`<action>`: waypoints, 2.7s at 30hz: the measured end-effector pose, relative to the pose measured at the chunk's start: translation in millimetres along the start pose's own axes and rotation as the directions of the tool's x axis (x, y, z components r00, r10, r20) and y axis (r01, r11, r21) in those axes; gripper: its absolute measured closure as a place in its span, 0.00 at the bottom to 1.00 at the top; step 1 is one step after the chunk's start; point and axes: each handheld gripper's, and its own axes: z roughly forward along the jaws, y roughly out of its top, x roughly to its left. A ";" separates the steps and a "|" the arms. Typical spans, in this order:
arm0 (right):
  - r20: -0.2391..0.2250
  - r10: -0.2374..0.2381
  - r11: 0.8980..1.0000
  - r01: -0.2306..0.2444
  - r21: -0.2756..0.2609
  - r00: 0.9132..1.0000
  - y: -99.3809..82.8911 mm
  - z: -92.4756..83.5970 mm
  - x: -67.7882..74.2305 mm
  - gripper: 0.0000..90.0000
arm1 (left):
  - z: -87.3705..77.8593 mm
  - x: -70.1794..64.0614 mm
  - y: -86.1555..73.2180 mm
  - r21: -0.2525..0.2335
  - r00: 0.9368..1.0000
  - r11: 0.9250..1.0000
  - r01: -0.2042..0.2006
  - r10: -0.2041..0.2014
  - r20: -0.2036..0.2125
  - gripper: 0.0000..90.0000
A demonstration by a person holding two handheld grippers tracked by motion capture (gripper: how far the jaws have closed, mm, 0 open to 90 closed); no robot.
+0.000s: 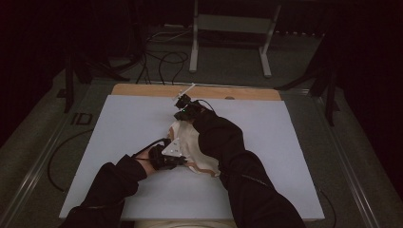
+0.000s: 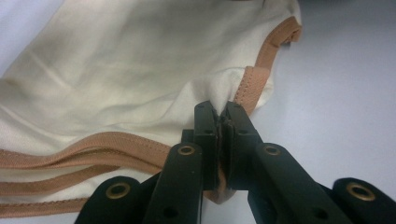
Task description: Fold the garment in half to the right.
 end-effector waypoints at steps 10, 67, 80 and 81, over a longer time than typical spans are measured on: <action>0.018 0.021 1.000 -0.021 -0.010 1.000 -9.5 -13.6 -9.0 0.97 | 1.3 -0.4 9.0 0.011 1.000 1.000 -0.024 0.024 0.018 0.96; 0.110 0.109 0.993 -0.103 -0.062 0.988 -74.3 -88.0 -41.6 0.97 | 29.5 -8.5 60.2 0.017 0.985 0.991 -0.132 0.129 0.118 0.96; 0.123 0.138 0.989 -0.131 -0.064 0.983 -89.3 -98.2 -50.4 0.97 | 39.3 -11.0 74.6 0.015 0.980 0.988 -0.154 0.151 0.128 0.96; 0.124 0.136 0.990 -0.129 -0.063 0.983 -90.1 -98.9 -51.2 0.97 | 40.4 -10.9 75.4 0.016 0.980 0.988 -0.156 0.152 0.131 0.96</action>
